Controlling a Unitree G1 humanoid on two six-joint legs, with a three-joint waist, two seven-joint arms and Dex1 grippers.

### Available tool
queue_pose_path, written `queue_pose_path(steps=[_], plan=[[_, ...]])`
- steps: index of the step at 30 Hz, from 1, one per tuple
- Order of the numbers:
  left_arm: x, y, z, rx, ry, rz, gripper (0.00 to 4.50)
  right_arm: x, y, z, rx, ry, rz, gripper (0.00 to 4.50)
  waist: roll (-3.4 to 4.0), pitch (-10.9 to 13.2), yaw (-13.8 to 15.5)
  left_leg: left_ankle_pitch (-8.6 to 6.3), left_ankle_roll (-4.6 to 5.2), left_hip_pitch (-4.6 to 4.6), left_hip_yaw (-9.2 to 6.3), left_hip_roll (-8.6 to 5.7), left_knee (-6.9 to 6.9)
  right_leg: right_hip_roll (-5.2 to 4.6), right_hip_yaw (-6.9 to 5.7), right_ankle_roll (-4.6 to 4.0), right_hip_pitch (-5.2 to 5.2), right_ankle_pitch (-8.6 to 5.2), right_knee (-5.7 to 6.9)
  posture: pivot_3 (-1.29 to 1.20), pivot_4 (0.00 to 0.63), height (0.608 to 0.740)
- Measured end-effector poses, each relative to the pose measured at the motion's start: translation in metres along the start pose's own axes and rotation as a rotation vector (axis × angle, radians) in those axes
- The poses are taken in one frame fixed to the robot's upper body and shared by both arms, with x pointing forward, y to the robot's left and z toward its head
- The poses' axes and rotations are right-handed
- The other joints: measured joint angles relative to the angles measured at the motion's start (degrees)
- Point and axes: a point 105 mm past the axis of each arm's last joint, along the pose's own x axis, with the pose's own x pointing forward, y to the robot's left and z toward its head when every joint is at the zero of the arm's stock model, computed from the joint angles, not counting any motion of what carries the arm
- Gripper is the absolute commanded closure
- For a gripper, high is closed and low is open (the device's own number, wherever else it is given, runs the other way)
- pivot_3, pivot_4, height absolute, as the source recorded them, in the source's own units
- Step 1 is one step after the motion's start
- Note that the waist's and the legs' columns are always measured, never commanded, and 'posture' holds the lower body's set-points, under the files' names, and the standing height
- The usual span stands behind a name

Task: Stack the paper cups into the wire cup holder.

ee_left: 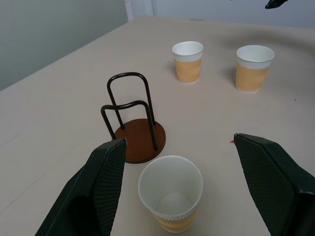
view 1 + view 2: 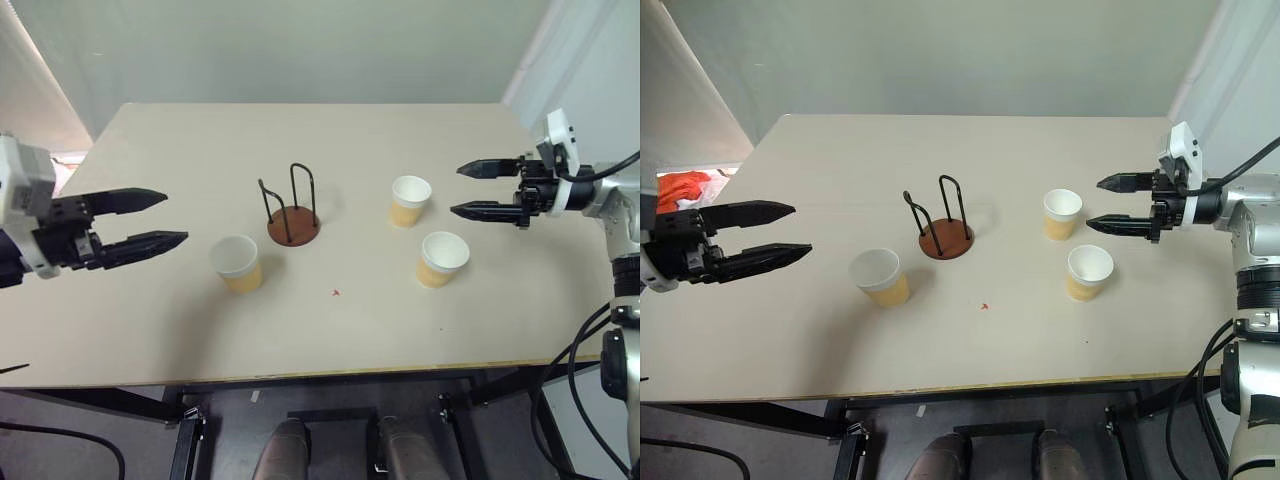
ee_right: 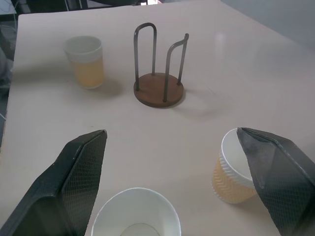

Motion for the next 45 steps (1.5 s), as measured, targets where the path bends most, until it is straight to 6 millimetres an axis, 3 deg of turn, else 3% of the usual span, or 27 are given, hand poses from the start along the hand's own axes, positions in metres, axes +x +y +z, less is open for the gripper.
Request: queue_pose_path(steps=[8,15,18,26,29,33,40,45], plan=[[0.005,0.0,0.005,0.014,-0.01,-0.012,0.71,-0.009,0.001,-0.008,-0.002,0.014,-0.008,0.0,-0.01,0.0,0.1,0.0,0.0,0.0,0.0,0.0,0.0,0.0,0.0,0.0,0.02,0.0,0.0,0.0,0.15,0.74],[0.027,0.014,0.026,0.057,-0.096,-0.017,0.71,-0.012,0.005,-0.01,-0.007,0.009,-0.014,0.0,0.0,0.0,0.33,0.09,0.06,0.05,0.01,0.0,0.01,-0.01,-0.02,0.01,0.09,0.01,0.01,0.0,0.15,0.74],[0.05,0.022,0.032,0.056,-0.129,-0.046,0.71,-0.013,0.018,-0.004,-0.015,-0.005,-0.004,0.0,0.0,0.0,0.71,0.12,0.08,0.07,0.02,-0.02,0.04,-0.02,-0.05,0.01,0.18,0.01,-0.03,0.0,0.15,0.74],[0.133,0.041,0.021,0.066,0.003,-0.117,0.71,0.0,0.049,0.018,-0.024,-0.062,-0.022,0.0,-0.02,0.0,0.73,0.07,0.22,-0.13,0.05,-0.04,0.48,-0.04,-0.03,0.58,0.33,0.22,-0.26,0.0,0.15,0.74],[0.149,0.043,0.009,0.056,0.068,-0.121,0.71,0.0,0.054,0.017,-0.001,-0.066,-0.054,0.0,-0.02,0.01,0.55,0.04,0.32,-0.28,0.07,-0.06,0.56,-0.04,-0.01,1.08,0.34,0.43,-0.56,0.0,0.15,0.74],[0.152,0.044,-0.004,0.049,0.132,-0.111,0.71,-0.007,0.061,0.017,0.015,-0.056,-0.105,0.0,-0.01,0.01,0.38,0.05,0.42,-0.53,0.09,-0.04,0.64,0.01,0.0,1.54,0.32,0.59,-0.94,0.0,0.15,0.74],[0.127,0.032,-0.02,0.038,0.229,-0.111,0.71,-0.014,0.068,0.018,0.029,-0.05,-0.159,0.0,-0.01,0.01,0.64,-0.1,0.68,-0.69,0.14,-0.15,0.98,0.01,0.11,1.71,0.31,0.59,-1.04,0.0,0.15,0.74],[0.14,0.013,-0.025,-0.031,0.205,-0.15,0.71,-0.014,0.067,0.016,0.035,-0.054,-0.171,0.0,-0.01,0.01,1.73,-0.03,0.83,-0.7,0.13,-0.21,1.03,-0.06,0.13,1.71,0.39,0.59,-0.98,0.0,0.15,0.74]])
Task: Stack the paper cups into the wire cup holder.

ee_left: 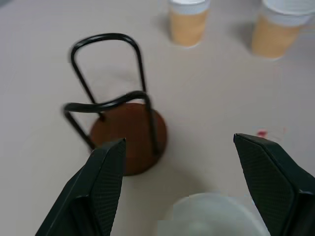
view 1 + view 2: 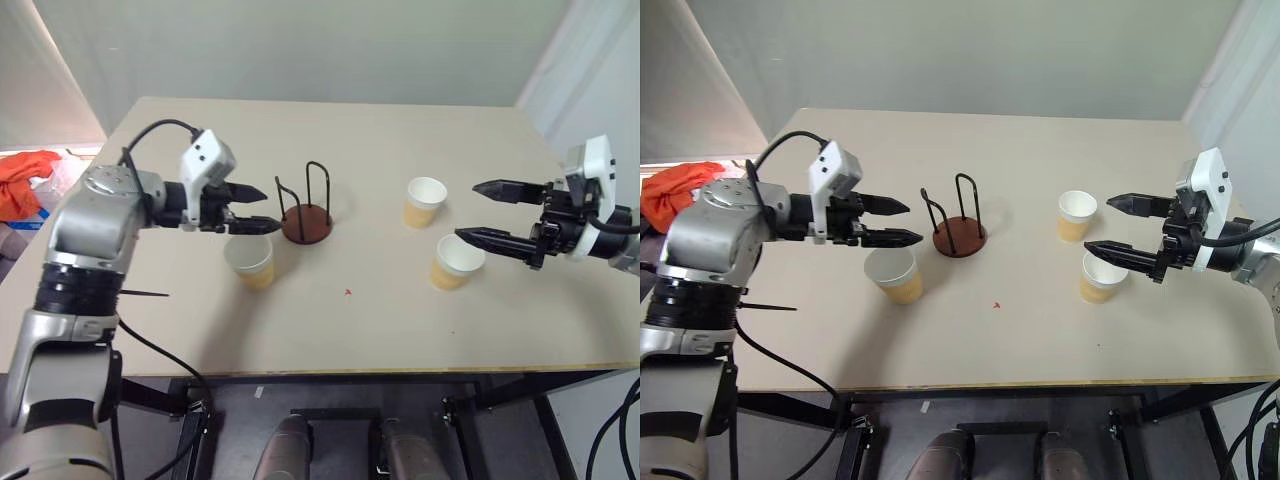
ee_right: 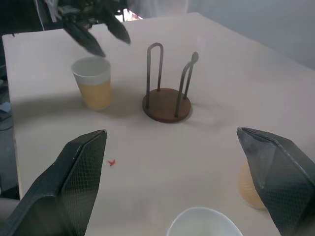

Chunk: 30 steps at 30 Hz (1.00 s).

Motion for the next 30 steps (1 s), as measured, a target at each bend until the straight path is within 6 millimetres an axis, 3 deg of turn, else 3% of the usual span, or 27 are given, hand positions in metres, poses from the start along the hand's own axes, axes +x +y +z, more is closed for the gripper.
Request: queue_pose_path(steps=[8,21,24,30], plan=[[0.04,0.021,-0.022,-0.136,0.001,0.205,0.71,-0.001,0.001,-0.004,0.001,-0.003,-0.008,0.0,-0.01,0.0,-0.07,0.32,0.08,0.06,0.03,-0.07,0.12,-0.02,0.05,0.17,0.14,0.39,-0.05,0.0,0.15,0.74],[0.069,0.029,-0.006,-0.122,-0.065,0.23,0.71,-0.001,0.001,-0.009,0.002,0.0,-0.038,0.0,-0.01,0.0,0.04,0.31,0.12,0.03,0.19,-0.22,0.16,0.01,0.18,0.65,0.2,0.38,-0.11,0.0,0.15,0.74],[0.079,0.026,-0.007,-0.12,-0.065,0.219,1.28,0.0,0.001,-0.008,-0.005,-0.002,-0.047,0.0,-0.01,0.0,0.09,0.32,0.13,0.03,0.19,-0.26,0.2,0.02,0.19,0.86,0.25,0.43,-0.11,0.0,0.15,0.74],[0.088,0.023,-0.011,-0.132,-0.059,0.209,3.38,0.0,0.002,-0.006,-0.016,-0.001,-0.055,0.0,-0.02,0.0,0.08,0.29,0.17,0.03,0.25,-0.28,0.29,0.03,0.26,0.9,0.27,0.41,-0.11,0.0,0.15,0.74]])
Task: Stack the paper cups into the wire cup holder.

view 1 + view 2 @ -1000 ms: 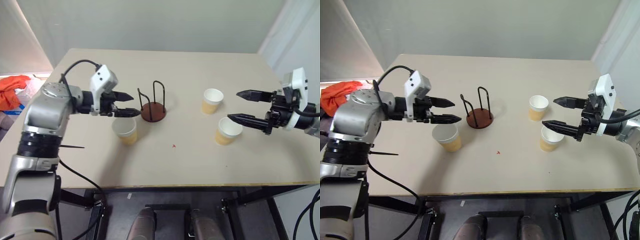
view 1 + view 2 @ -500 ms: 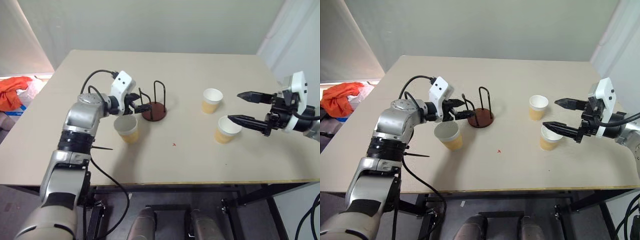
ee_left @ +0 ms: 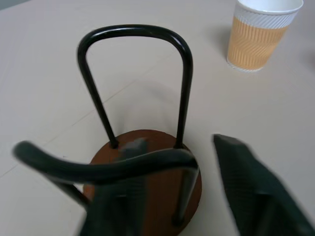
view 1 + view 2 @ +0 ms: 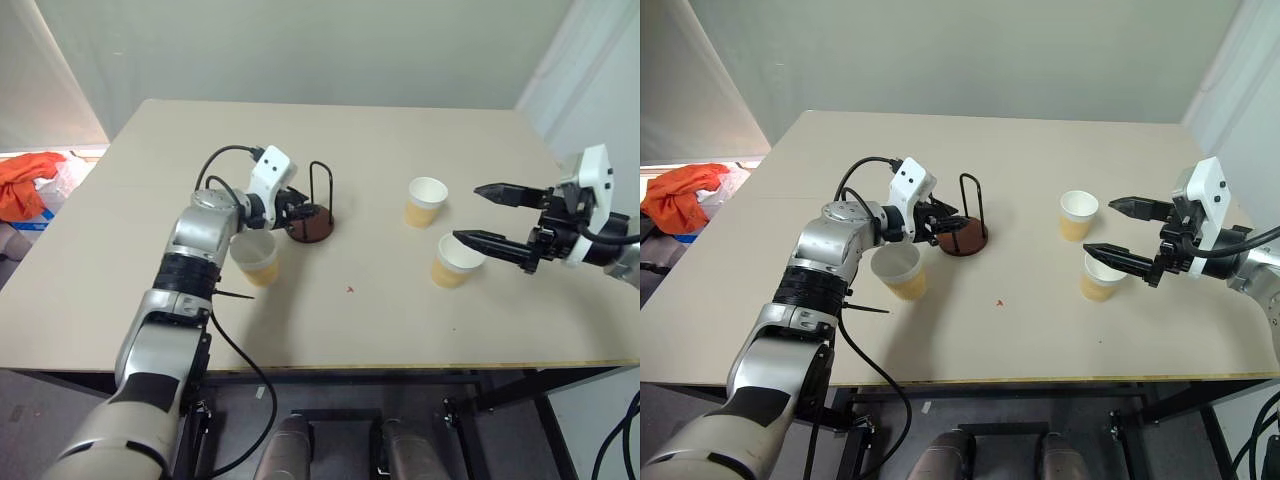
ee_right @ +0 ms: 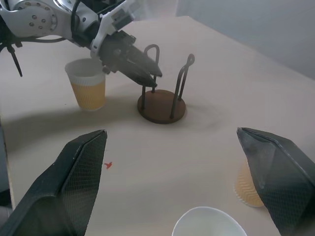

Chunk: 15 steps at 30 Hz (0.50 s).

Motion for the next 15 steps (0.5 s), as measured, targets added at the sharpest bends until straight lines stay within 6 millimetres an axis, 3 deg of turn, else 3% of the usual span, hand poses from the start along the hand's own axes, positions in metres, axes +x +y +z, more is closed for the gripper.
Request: queue_pose_path(steps=[3,8,15], plan=[[0.0,0.001,-0.001,0.001,0.002,0.004,4.47,0.0,0.0,0.001,0.001,-0.001,0.002,0.0,0.0,0.0,0.01,0.0,0.0,0.0,0.01,-0.03,0.03,0.01,0.03,0.04,0.02,-0.02,0.0,0.0,0.15,0.74],[-0.003,-0.008,0.004,-0.008,-0.026,-0.069,4.47,-0.001,0.0,0.002,-0.004,0.0,0.0,0.0,0.0,0.0,0.04,-0.07,0.12,-0.03,0.02,-0.08,0.15,0.01,0.11,0.11,0.06,-0.06,0.0,0.0,0.15,0.74],[-0.029,-0.062,0.039,0.081,-0.169,-0.386,4.47,-0.008,0.013,0.003,-0.017,0.052,0.122,0.0,0.0,0.0,0.08,-0.21,0.31,-0.09,0.11,-0.46,0.35,0.13,0.58,0.42,0.07,-0.3,0.03,0.0,0.15,0.74]])
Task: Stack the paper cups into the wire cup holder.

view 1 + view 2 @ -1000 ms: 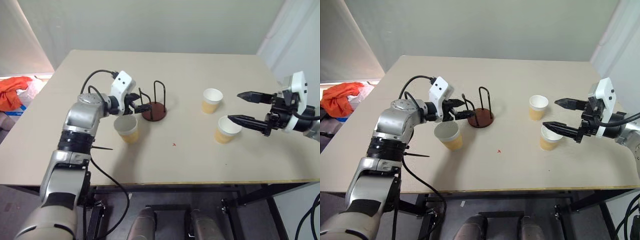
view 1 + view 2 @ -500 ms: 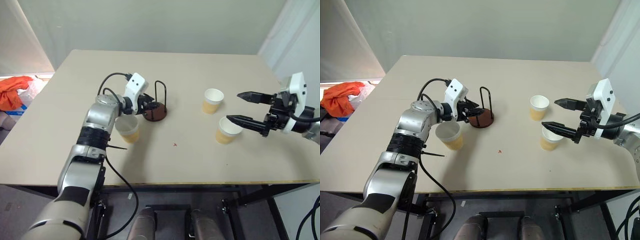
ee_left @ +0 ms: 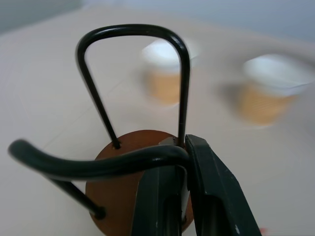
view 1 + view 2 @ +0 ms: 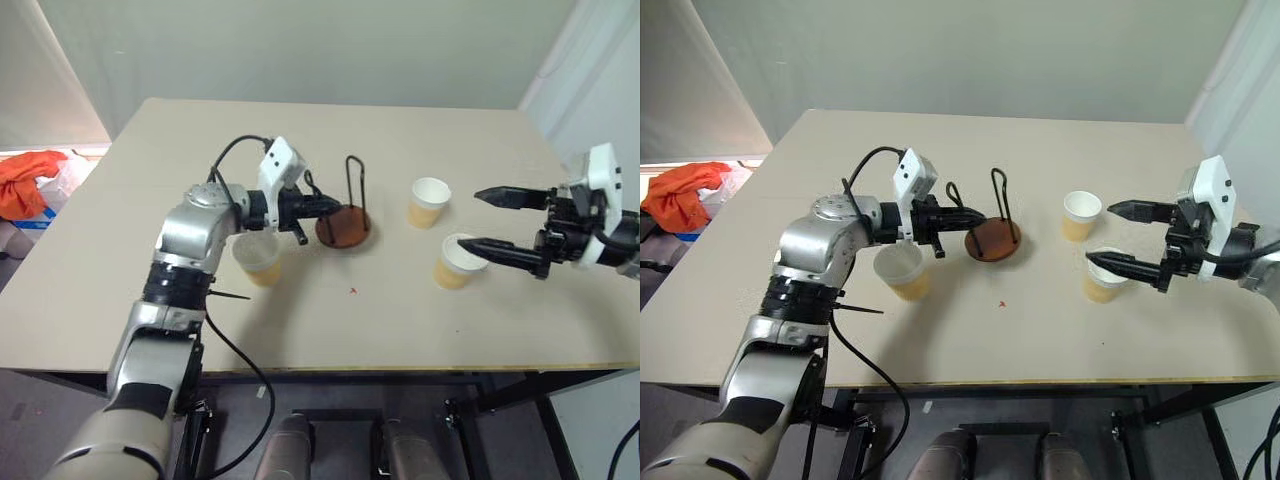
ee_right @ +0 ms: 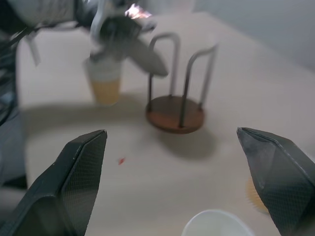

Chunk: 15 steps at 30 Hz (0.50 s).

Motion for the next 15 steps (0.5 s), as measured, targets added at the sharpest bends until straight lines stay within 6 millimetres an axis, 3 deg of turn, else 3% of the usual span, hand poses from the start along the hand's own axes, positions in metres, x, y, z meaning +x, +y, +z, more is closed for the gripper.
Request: queue_pose_path(steps=[2,6,11,15], plan=[[-0.005,-0.016,0.0,0.032,0.01,-0.07,4.47,0.001,0.007,-0.003,0.005,0.021,0.054,0.0,0.01,0.0,-0.05,-0.09,0.09,0.03,0.09,-0.11,0.14,0.01,0.29,0.12,0.0,-0.05,0.0,0.0,0.15,0.74],[-0.01,-0.042,-0.021,0.035,0.08,-0.192,4.47,0.004,0.016,-0.007,0.006,0.053,0.129,0.0,0.0,0.0,-0.28,-0.42,0.36,0.06,0.15,-0.29,0.28,-0.12,0.56,0.24,-0.01,-0.05,-0.01,0.0,0.15,0.74],[-0.003,-0.049,-0.028,0.092,0.135,-0.206,4.47,0.015,0.023,-0.014,0.006,0.084,0.176,0.0,0.01,0.0,-0.05,-0.46,0.47,0.13,0.13,-0.28,0.34,-0.31,0.63,0.13,0.1,0.07,-0.01,0.0,0.15,0.74],[0.015,-0.054,-0.039,0.101,0.142,-0.186,4.47,0.024,0.026,-0.023,0.024,0.1,0.182,0.0,0.01,0.0,-0.12,-0.45,0.49,0.13,0.14,-0.28,0.37,-0.34,0.67,0.1,0.1,0.13,-0.01,0.0,0.15,0.74]])
